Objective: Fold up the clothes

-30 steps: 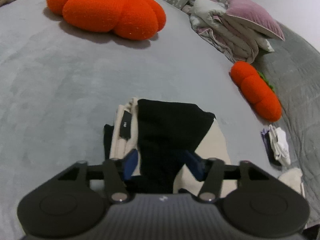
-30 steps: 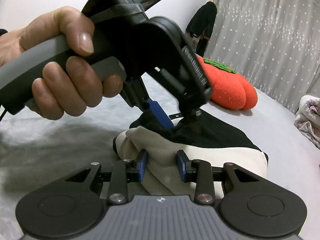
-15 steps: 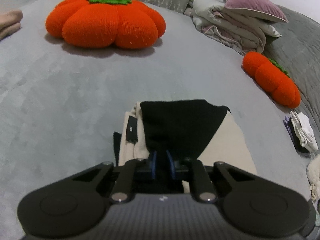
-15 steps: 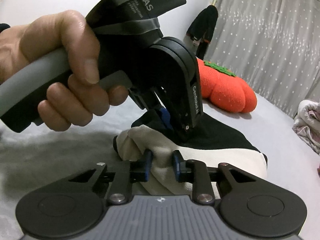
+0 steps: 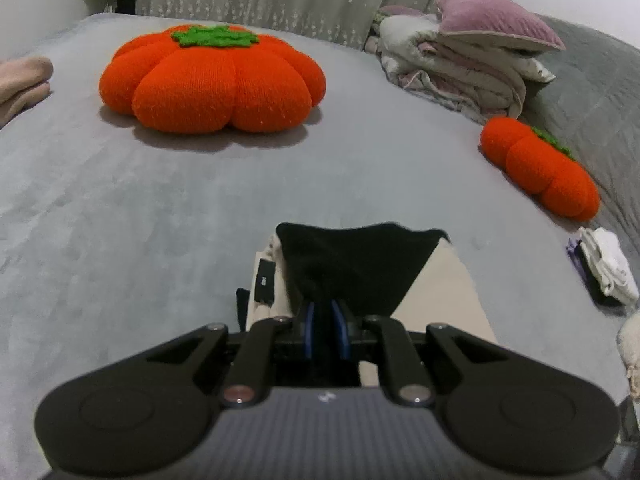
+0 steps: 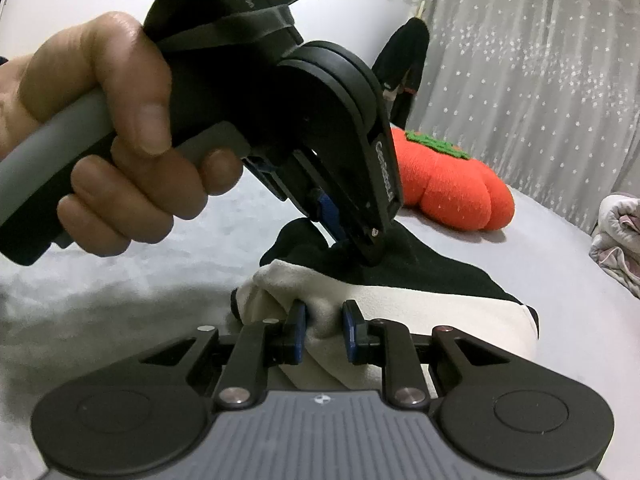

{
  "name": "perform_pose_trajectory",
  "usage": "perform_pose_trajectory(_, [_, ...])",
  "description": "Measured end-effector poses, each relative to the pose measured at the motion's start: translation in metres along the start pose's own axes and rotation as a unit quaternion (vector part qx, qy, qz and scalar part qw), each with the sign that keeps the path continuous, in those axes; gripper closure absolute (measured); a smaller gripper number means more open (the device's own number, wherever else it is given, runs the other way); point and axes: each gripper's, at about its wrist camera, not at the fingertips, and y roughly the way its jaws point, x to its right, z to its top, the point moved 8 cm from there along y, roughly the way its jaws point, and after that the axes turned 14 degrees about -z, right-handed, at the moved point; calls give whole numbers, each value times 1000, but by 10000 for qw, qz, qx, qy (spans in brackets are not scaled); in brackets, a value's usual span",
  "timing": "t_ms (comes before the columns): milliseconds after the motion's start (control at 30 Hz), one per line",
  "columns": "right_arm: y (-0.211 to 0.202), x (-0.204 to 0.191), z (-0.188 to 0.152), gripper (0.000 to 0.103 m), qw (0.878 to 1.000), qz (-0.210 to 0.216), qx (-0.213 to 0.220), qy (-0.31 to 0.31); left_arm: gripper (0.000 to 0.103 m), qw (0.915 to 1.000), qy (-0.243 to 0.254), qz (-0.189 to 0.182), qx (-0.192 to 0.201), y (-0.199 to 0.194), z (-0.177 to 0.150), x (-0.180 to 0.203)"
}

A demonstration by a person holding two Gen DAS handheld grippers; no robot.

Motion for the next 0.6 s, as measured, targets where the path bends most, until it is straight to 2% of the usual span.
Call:
perform_pose_trajectory(67, [-1, 0, 1, 82, 10000, 18, 47, 7, 92, 10000, 78, 25, 31, -2, -1, 0])
perform_pose_trajectory(233, [4, -5, -6, 82, 9997, -9, -151, -168, 92, 9991, 51, 259, -340, 25, -16, -13])
perform_pose_trajectory(333, [4, -4, -6, 82, 9997, 11, -179, -192, 92, 9988, 181, 335, -303, 20, -15, -10])
perform_pose_trajectory(433, [0, -2, -2, 82, 9999, 47, -65, -85, 92, 9993, 247, 269, -101, 5, -9, -4])
perform_pose_trajectory(600, [2, -3, -2, 83, 10000, 51, -61, -15, 92, 9988, 215, 393, -218, 12, -12, -9])
